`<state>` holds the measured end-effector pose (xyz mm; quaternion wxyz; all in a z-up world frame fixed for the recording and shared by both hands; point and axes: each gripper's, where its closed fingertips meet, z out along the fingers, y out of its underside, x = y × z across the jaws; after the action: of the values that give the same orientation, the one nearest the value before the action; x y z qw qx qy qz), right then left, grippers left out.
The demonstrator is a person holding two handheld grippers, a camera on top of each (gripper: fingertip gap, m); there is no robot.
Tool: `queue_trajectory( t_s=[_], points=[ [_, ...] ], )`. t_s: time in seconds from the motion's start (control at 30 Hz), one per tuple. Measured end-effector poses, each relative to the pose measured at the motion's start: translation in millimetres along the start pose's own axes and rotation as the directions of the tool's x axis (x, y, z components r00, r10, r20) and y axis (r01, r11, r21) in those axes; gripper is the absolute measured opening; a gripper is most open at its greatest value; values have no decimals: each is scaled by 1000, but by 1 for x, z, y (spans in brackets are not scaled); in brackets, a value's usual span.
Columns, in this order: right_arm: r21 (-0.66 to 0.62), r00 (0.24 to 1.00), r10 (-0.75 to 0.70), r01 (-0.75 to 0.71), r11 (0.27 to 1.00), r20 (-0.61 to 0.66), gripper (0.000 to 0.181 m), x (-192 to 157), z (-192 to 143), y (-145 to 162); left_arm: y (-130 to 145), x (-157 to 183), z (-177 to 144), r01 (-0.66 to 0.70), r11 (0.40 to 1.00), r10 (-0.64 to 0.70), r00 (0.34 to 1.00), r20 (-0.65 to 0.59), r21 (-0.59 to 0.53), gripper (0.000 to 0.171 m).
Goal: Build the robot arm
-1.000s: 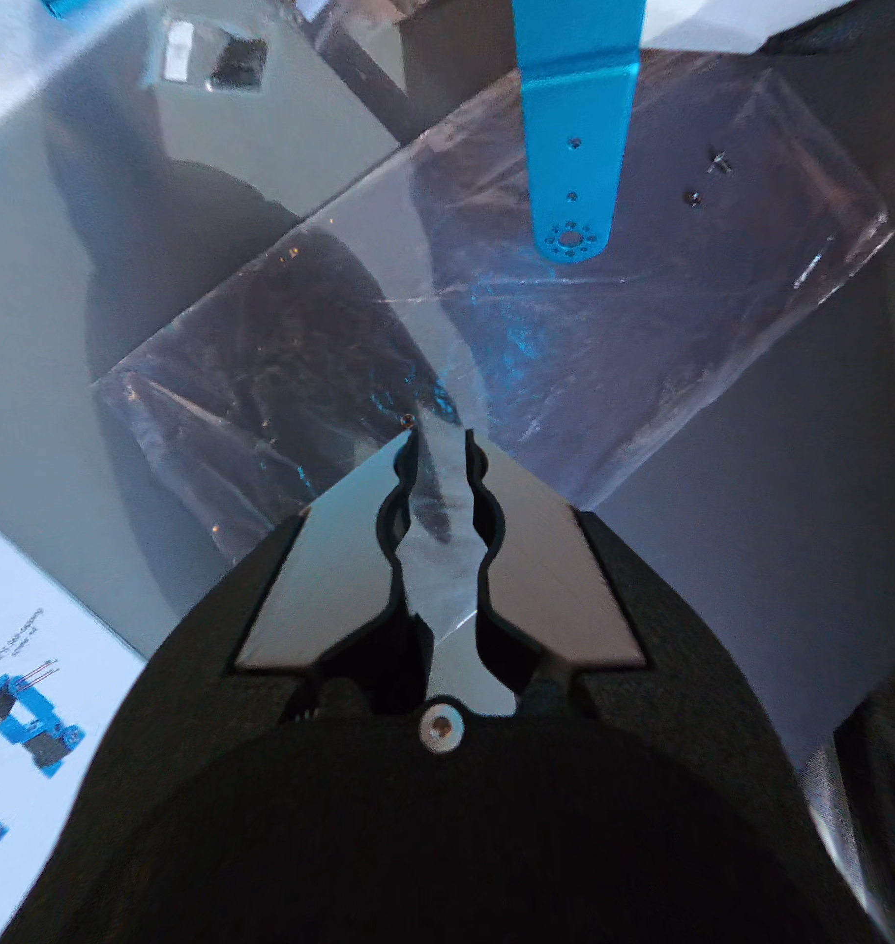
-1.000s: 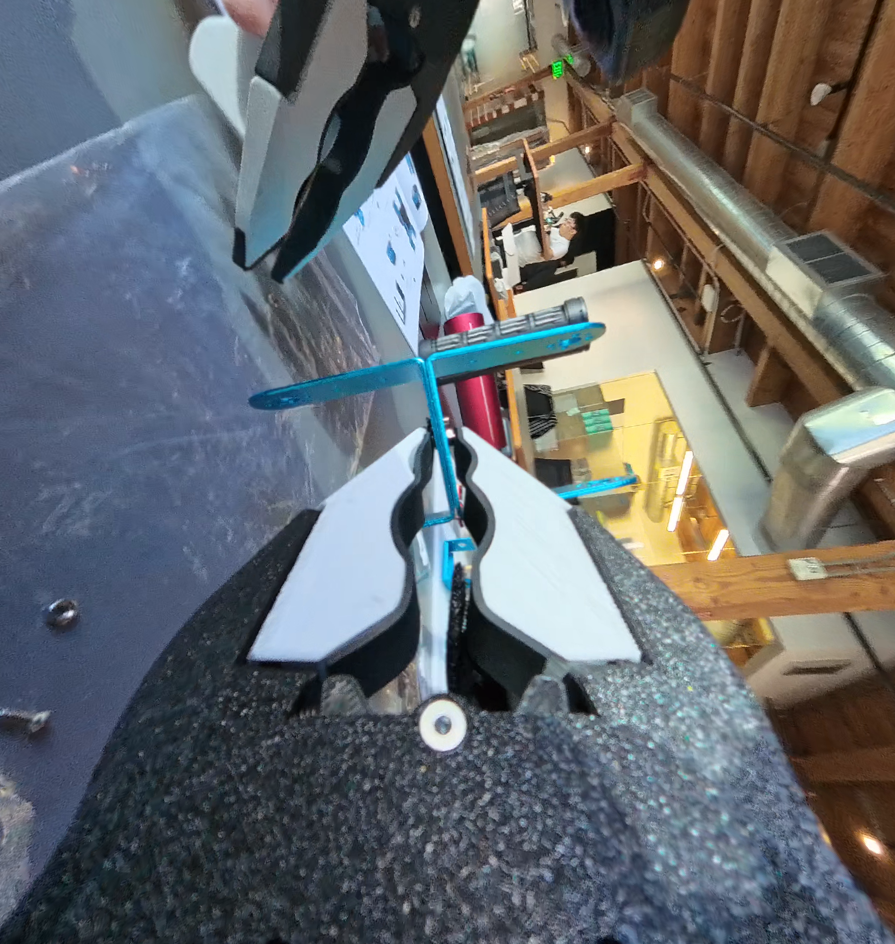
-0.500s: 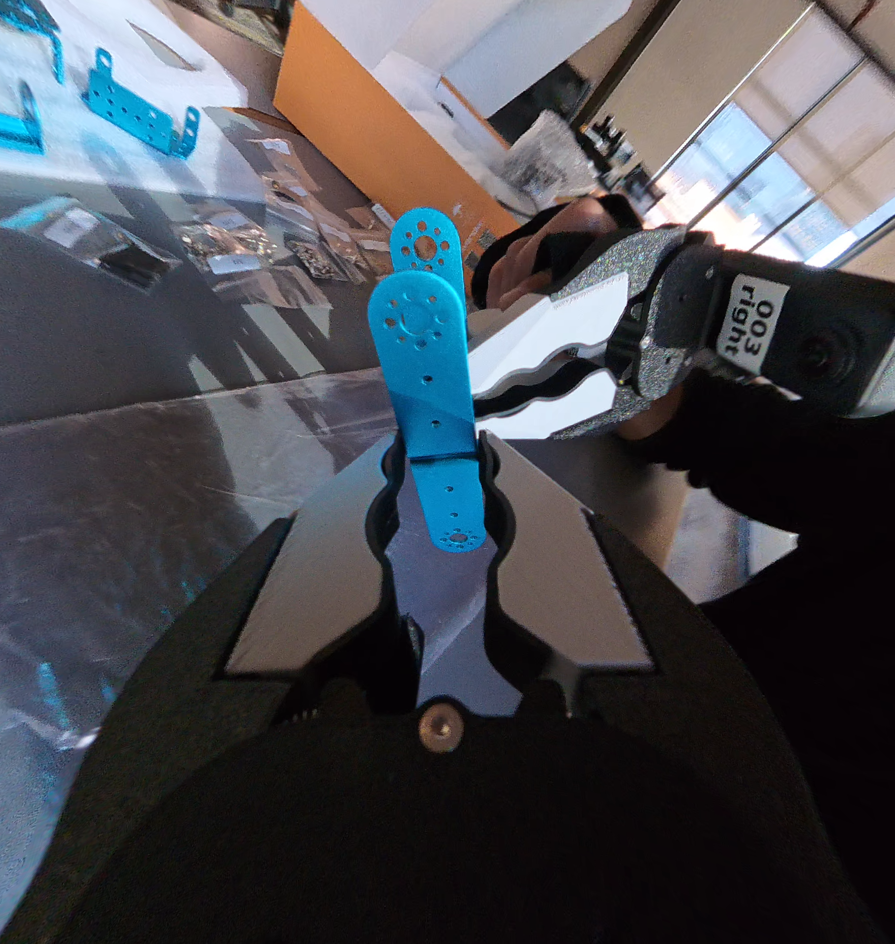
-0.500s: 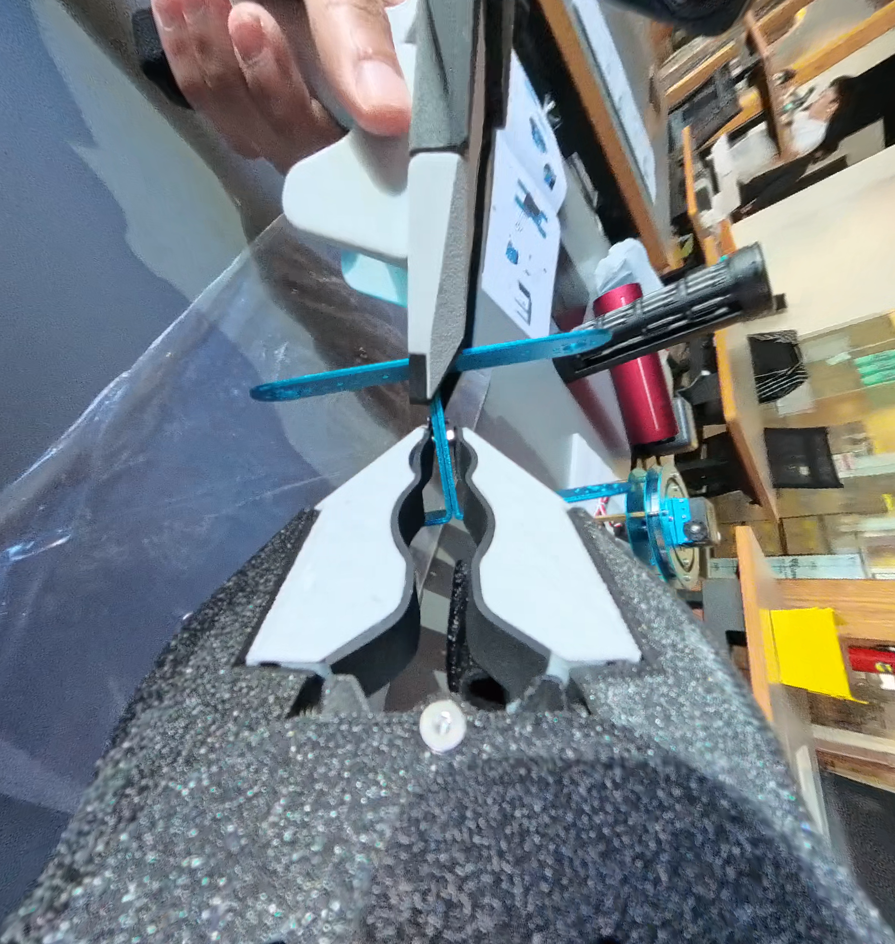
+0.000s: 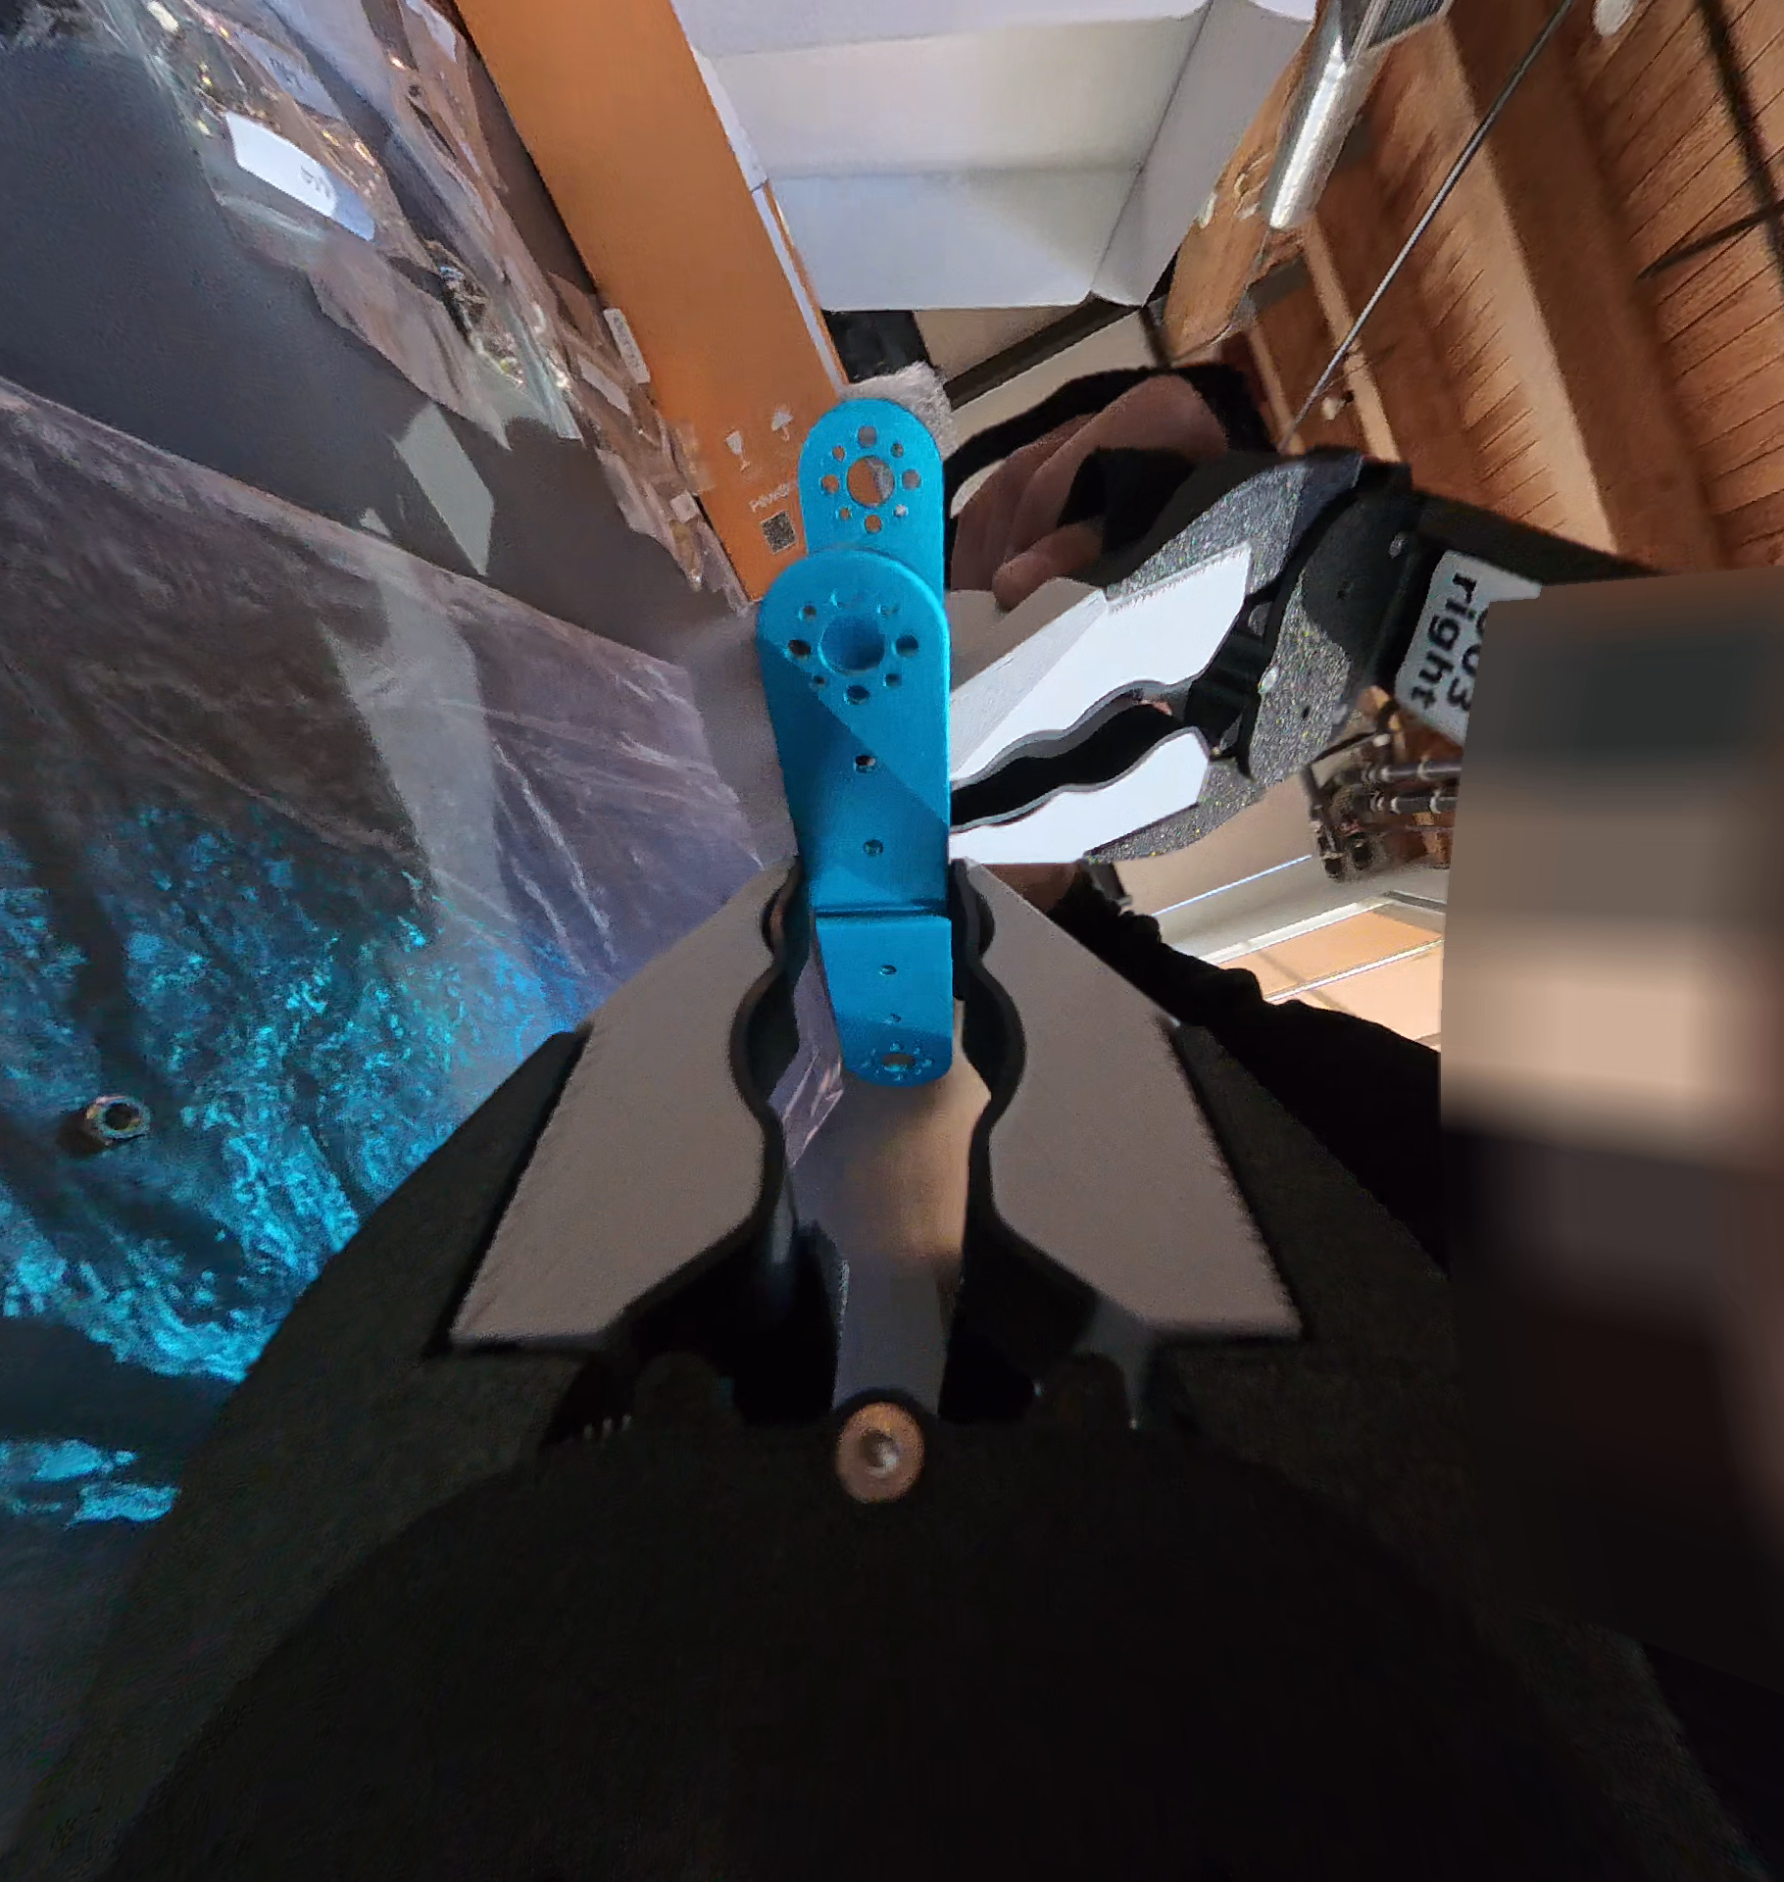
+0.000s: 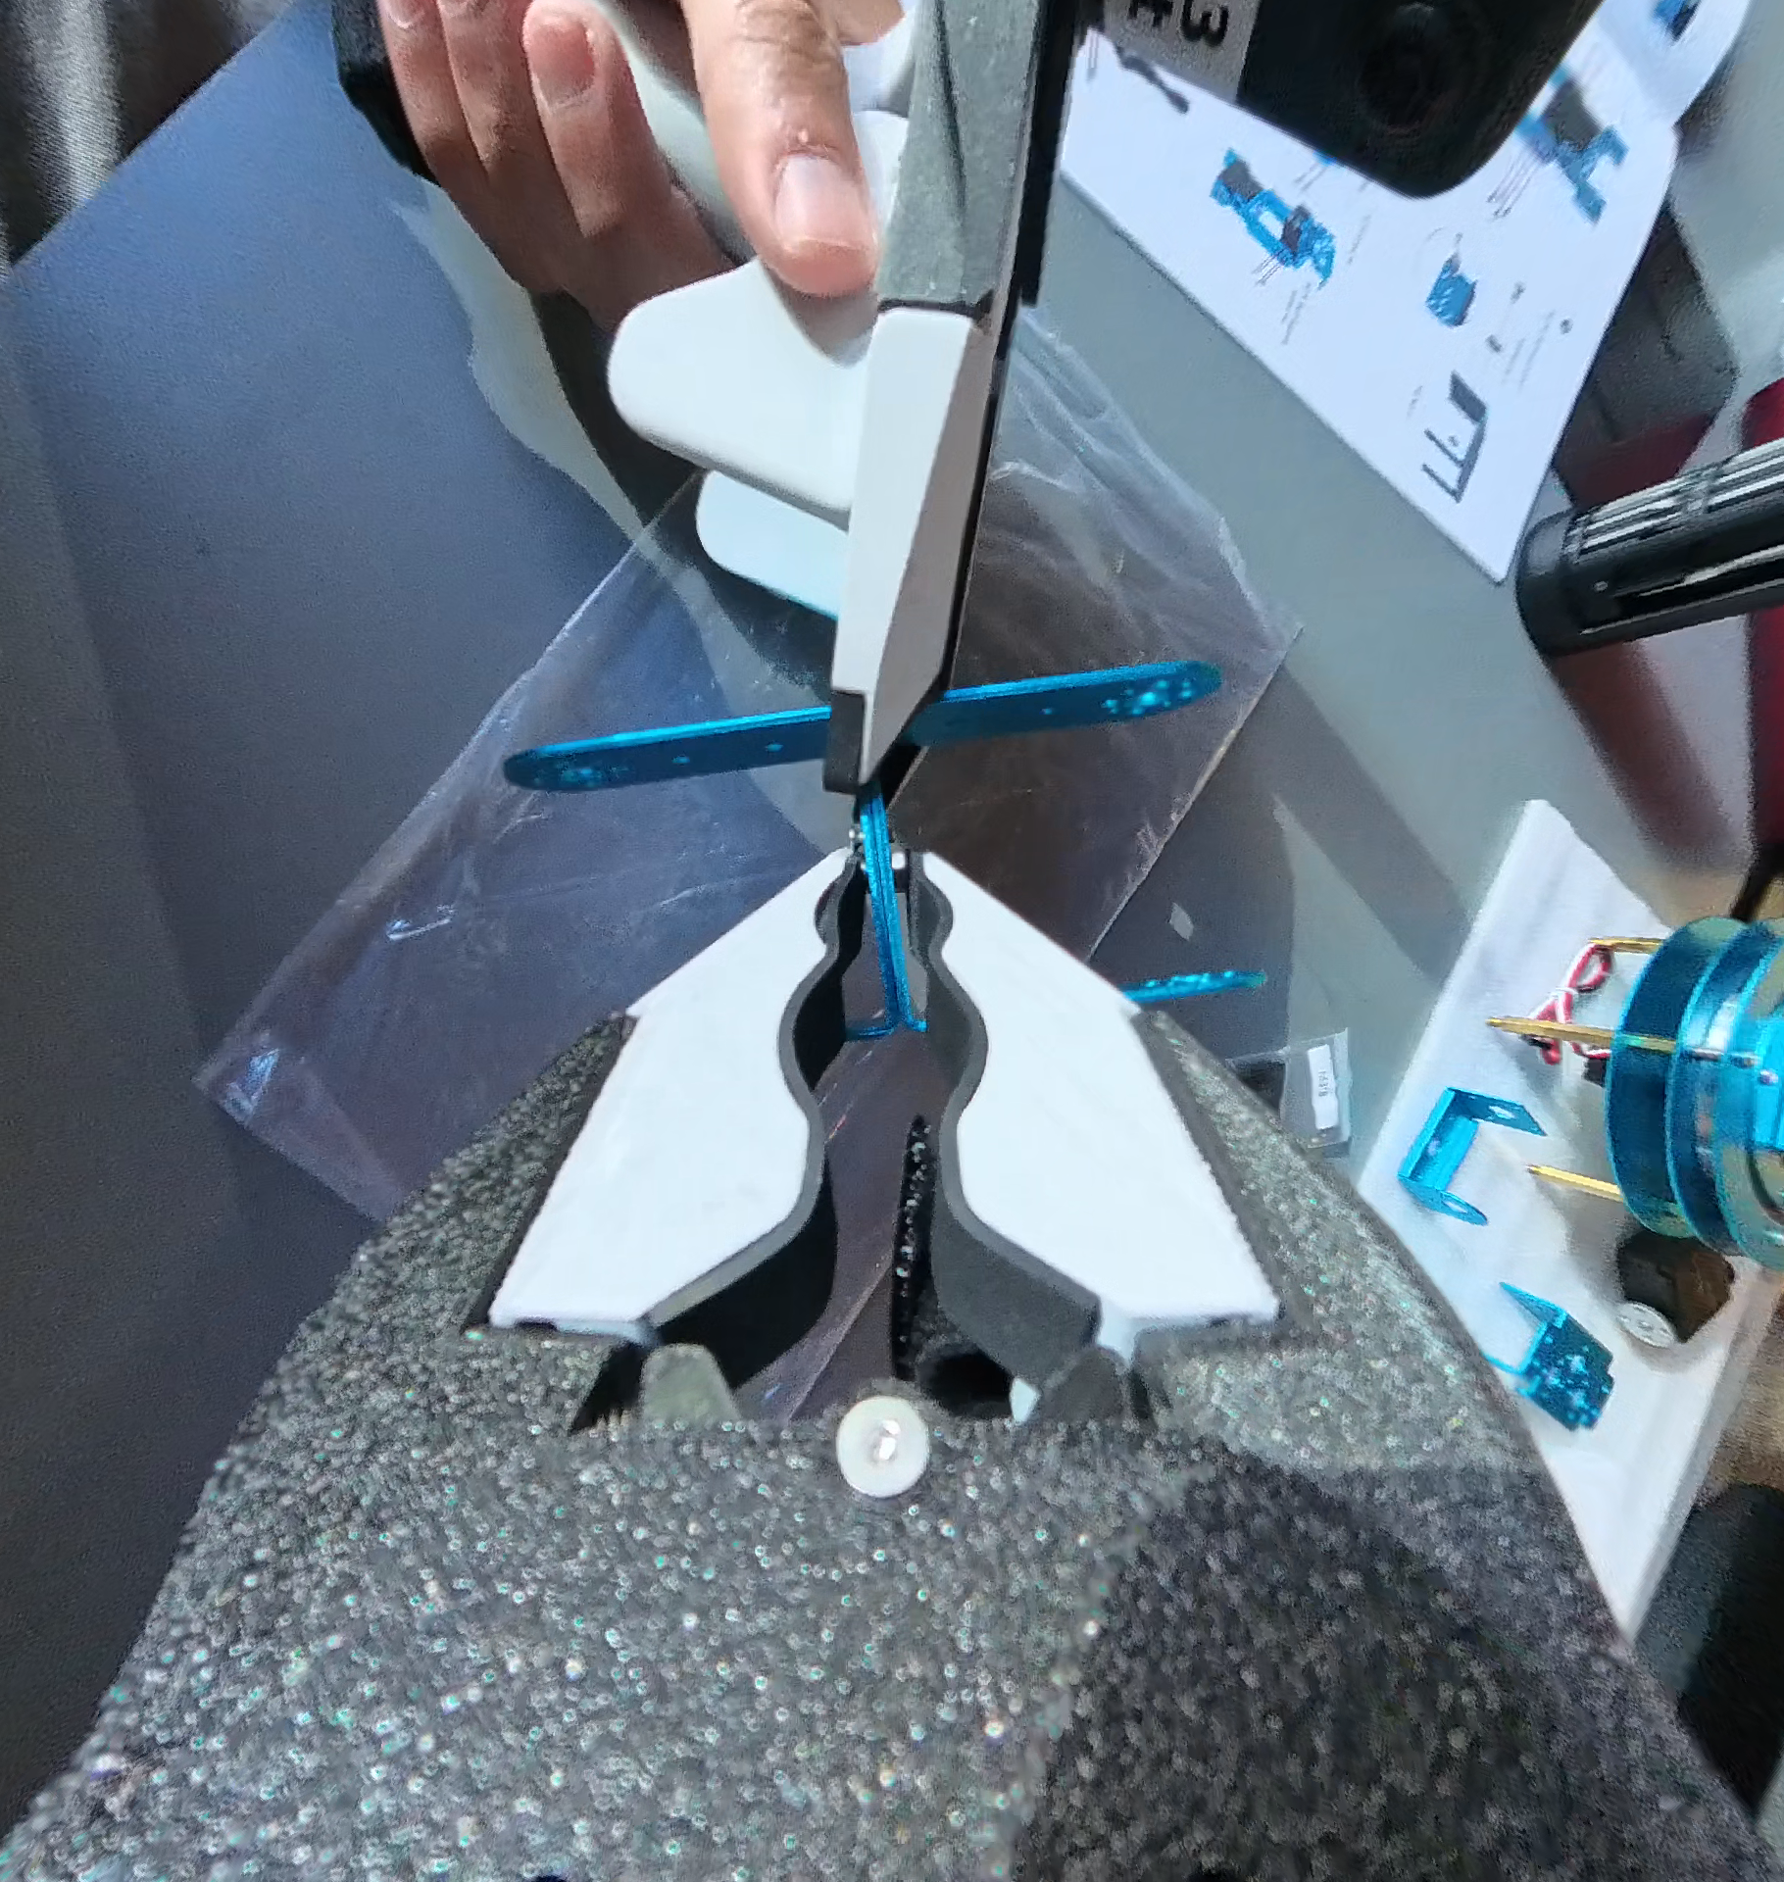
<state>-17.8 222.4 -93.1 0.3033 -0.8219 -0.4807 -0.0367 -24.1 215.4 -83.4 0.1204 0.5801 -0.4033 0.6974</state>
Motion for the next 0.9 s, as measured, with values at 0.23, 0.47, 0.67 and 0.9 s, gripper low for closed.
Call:
queue_trajectory(
  t_s=[0.23, 0.47, 0.67, 0.9],
  points=[
    [-43, 994, -40, 44, 998, 99, 7, 5, 0, -11, -4, 6, -12, 77, 992, -73, 996, -45, 99, 24],
    [-54, 972, 1, 12, 998, 235, 8, 4, 8, -18, -5, 4, -24, 275, 949, -255, 957, -135, 156, 24],
    [-41, 968, 7, 3, 999, 251, 17, 8, 14, -18, -13, -1, -32, 330, 926, -306, 940, -148, 183, 24],
    [20, 977, 13, -17, 1000, 211, 27, 16, 15, -26, -19, -8, -33, 347, 917, -322, 935, -148, 199, 24]
  ],
)
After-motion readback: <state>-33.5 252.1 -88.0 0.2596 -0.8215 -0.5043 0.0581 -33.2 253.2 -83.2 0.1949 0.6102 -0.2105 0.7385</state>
